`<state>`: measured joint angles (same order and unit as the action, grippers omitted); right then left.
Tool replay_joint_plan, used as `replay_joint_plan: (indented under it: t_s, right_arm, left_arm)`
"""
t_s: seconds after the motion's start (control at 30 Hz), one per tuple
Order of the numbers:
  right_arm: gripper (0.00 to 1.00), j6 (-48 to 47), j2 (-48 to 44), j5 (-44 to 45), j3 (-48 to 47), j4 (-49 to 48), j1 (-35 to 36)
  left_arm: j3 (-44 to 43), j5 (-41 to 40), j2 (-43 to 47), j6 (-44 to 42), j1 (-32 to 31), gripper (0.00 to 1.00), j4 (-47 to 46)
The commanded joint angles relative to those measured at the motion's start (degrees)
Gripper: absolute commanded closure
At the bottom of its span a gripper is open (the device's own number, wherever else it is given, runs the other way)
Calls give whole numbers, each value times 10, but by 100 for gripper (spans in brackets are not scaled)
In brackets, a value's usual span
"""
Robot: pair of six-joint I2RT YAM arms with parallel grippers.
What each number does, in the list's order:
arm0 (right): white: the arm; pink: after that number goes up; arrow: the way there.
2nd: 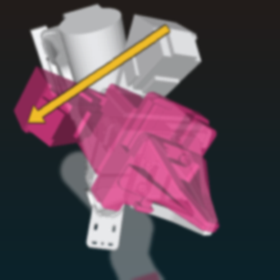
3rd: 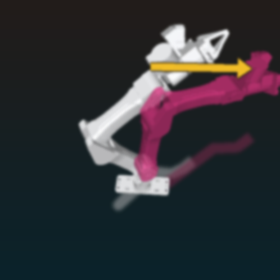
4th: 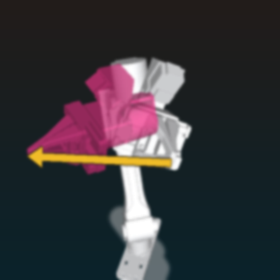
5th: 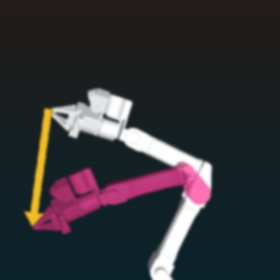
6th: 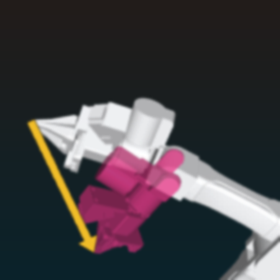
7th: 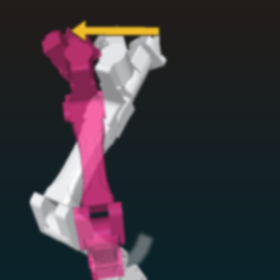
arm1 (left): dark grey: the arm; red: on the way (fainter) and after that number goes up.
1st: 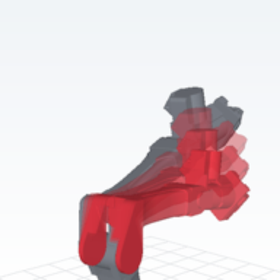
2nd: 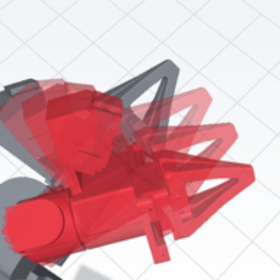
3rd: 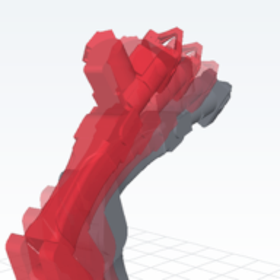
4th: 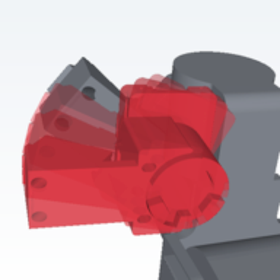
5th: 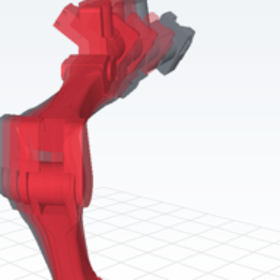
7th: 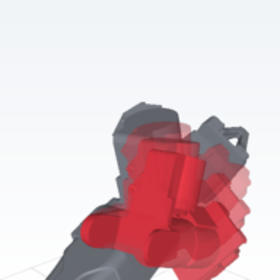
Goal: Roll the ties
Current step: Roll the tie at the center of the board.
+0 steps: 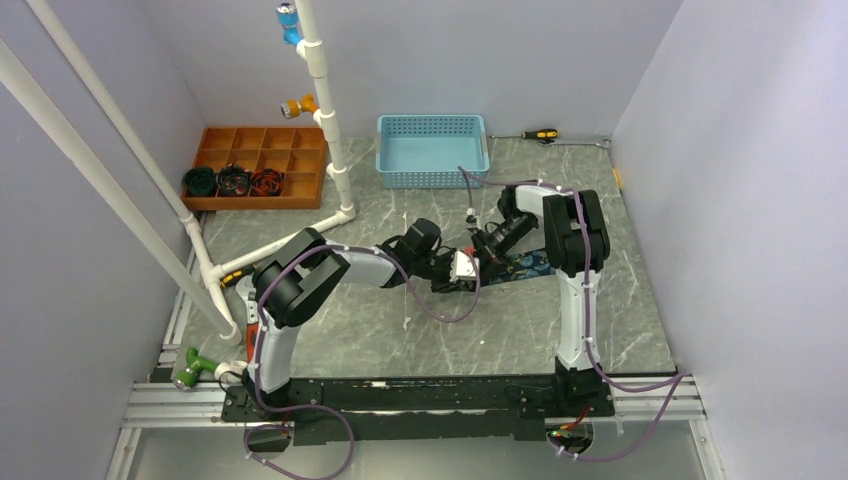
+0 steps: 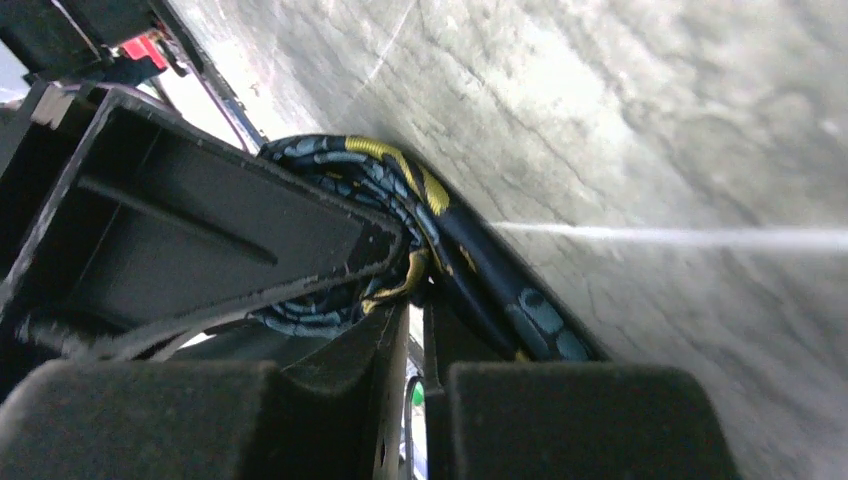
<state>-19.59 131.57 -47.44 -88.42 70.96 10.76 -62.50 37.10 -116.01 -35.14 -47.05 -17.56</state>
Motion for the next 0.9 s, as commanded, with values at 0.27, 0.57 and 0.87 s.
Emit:
replay_joint_plan:
  t_s: [0.27,0.57,0.87]
  right_arm:
    - [84,69,-89,-46,32,-93,-64]
    - [86,83,-48,92,64,-143,-55]
    - [87,103,-48,148,74,-166,-51]
  left_arm:
    - [31,58,-49,-2,35,84,74]
    - [63,67,-2,122,68,80,-11]
    - [98,0,52,252,91,70,-89]
